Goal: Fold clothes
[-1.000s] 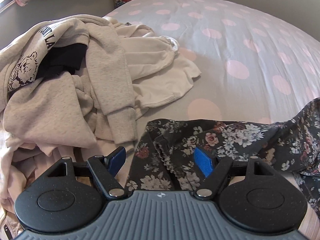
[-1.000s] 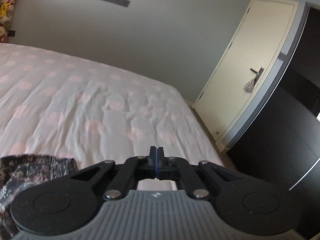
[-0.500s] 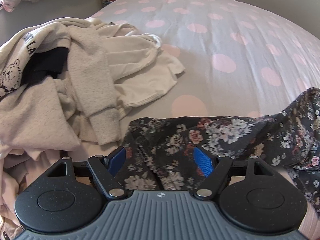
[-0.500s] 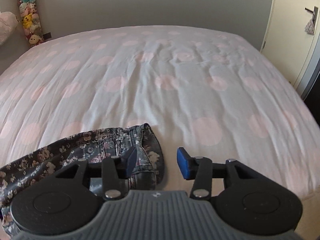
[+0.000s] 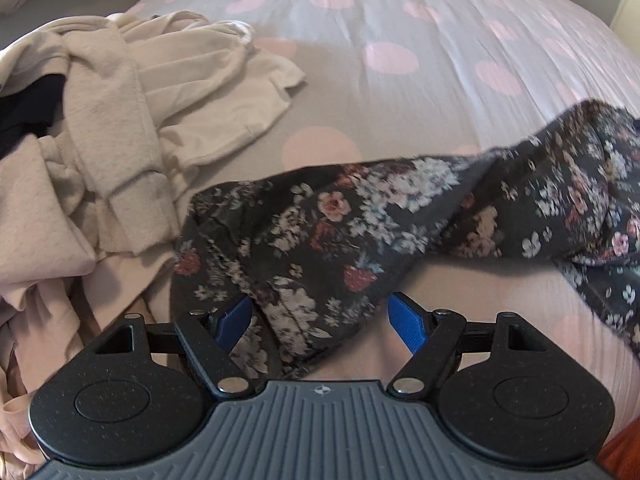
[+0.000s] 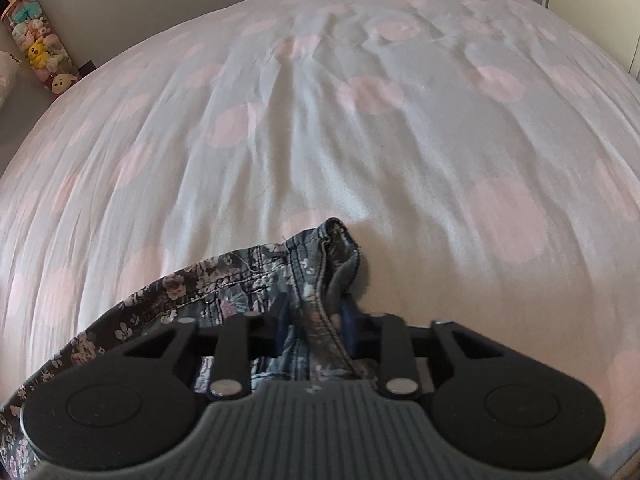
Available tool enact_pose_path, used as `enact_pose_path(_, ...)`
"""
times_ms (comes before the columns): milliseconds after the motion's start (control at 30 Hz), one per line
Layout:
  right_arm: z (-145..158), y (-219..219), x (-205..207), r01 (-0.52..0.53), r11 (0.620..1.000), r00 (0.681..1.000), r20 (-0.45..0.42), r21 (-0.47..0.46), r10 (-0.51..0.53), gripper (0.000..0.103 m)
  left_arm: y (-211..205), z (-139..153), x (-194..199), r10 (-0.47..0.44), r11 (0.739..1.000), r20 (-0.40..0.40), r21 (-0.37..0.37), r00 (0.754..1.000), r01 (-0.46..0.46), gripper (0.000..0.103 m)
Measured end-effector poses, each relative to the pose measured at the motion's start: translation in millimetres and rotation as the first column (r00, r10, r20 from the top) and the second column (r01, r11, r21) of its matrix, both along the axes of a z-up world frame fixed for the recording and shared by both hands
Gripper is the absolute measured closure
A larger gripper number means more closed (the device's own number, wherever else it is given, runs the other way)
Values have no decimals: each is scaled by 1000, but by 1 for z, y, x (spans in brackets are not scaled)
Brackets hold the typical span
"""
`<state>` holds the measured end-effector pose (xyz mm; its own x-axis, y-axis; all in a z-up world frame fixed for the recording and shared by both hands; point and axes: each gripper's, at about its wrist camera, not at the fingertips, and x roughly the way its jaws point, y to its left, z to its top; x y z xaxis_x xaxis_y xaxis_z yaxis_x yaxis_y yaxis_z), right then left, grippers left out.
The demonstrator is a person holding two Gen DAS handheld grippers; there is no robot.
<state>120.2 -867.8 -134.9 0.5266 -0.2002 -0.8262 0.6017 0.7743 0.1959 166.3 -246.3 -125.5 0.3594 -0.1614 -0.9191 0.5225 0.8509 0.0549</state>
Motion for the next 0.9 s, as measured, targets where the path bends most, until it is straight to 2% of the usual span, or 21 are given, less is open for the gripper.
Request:
enact_pose_path(100,13,3,-10,-18,1000,999,35,-12,18,87,-11,-5,-7,-54,998,4,36,999,54,28)
enact_pose_path(167,27,13,-16,-31,996,999,37,-80,34,88,-18,-13,-7,-72,994,-5,84,997,72,29)
enact_pose_path(200,35,18,-21,-30,992,999,31,-124,34,88,-19,-18,-4,-65,992,-18,103,998,67,36)
enact_pose_path(233,42,23,-26,-30,986,999,24,-167,34,88,-16,-19,0,-44,995,-29,88,999,46,44)
enact_pose_path(267,50,29,-31,-30,977,999,18,-209,34,88,-13,-19,4,-22,997,-41,70,999,25,59)
enact_pose_path(333,64,35,-48,-20,963,999,32,-270,30,89,-5,-17,12,11,1000,-60,21,998,-9,68)
enact_pose_path(400,79,40,-67,-8,948,999,49,-317,24,89,3,-9,20,30,998,-73,-45,997,-33,83)
enact_pose_path(433,84,44,-78,-1,941,998,52,-338,20,89,5,-3,24,32,998,-60,-61,998,-35,86)
enact_pose_path(567,98,53,-118,39,915,998,52,-401,-20,89,0,39,46,19,989,31,-147,999,-15,92)
enact_pose_path(667,104,51,-149,112,903,993,65,-415,-94,89,-25,70,69,-15,979,85,-202,996,32,94)
enact_pose_path(700,104,50,-158,136,898,991,69,-419,-118,89,-36,78,76,-31,976,106,-210,994,53,97)
enact_pose_path(800,104,45,-188,200,883,980,67,-424,-189,89,-70,95,95,-79,973,173,-202,982,114,97)
enact_pose_path(900,99,39,-213,244,867,968,51,-434,-247,89,-97,93,114,-100,972,172,-191,980,133,97)
